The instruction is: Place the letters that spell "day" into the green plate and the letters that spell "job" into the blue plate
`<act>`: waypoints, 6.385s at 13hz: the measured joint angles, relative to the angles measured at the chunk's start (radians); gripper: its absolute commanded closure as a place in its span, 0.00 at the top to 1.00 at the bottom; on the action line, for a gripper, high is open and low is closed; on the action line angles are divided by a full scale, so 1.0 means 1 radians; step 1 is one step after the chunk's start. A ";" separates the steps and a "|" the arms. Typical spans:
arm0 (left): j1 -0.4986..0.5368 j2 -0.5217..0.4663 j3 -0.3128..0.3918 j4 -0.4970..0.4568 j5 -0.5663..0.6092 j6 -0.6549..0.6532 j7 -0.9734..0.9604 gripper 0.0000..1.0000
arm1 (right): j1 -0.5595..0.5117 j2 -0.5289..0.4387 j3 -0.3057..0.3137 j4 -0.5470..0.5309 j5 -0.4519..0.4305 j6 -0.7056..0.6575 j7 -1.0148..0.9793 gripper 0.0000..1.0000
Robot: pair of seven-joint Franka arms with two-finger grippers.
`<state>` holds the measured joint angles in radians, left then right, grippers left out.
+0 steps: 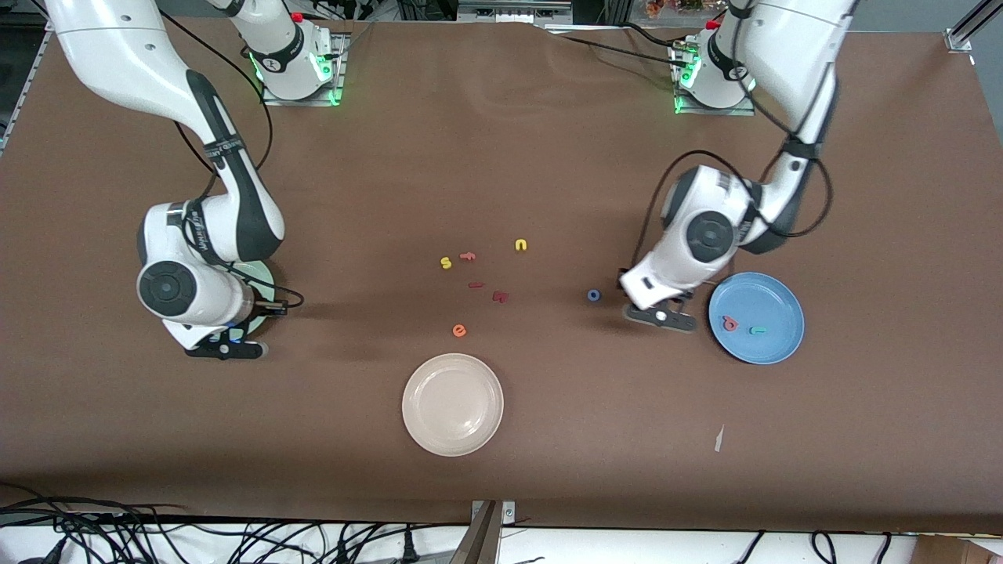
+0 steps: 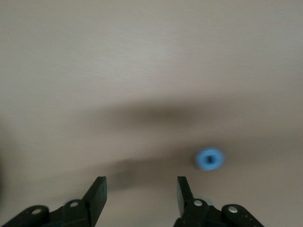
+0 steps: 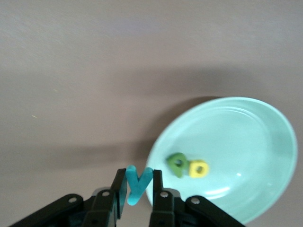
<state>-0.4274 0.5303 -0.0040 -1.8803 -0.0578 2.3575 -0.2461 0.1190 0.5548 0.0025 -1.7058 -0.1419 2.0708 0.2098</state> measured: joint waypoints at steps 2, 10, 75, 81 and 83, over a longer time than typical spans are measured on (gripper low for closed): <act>-0.049 0.041 0.001 0.012 0.000 0.037 -0.093 0.68 | 0.000 -0.057 -0.022 -0.065 0.000 0.008 -0.041 0.00; -0.076 0.121 0.003 0.064 0.000 0.106 -0.107 0.69 | -0.001 -0.173 -0.132 -0.373 0.059 0.356 -0.297 0.89; 0.478 -0.605 -0.081 0.183 0.042 -0.796 0.037 1.00 | 0.018 -0.599 -0.079 0.018 0.145 -0.516 -0.227 1.00; 0.472 -0.605 -0.084 0.188 0.042 -0.841 0.073 1.00 | 0.018 -0.597 -0.079 0.018 0.145 -0.517 -0.227 1.00; 0.474 -0.605 -0.083 0.188 0.042 -0.845 0.103 1.00 | 0.018 -0.597 -0.079 0.018 0.145 -0.517 -0.227 1.00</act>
<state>0.0463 -0.0745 -0.0872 -1.6920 -0.0161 1.5127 -0.1434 0.1367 -0.0418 -0.0765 -1.6877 0.0032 1.5543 -0.0167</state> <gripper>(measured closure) 0.000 0.000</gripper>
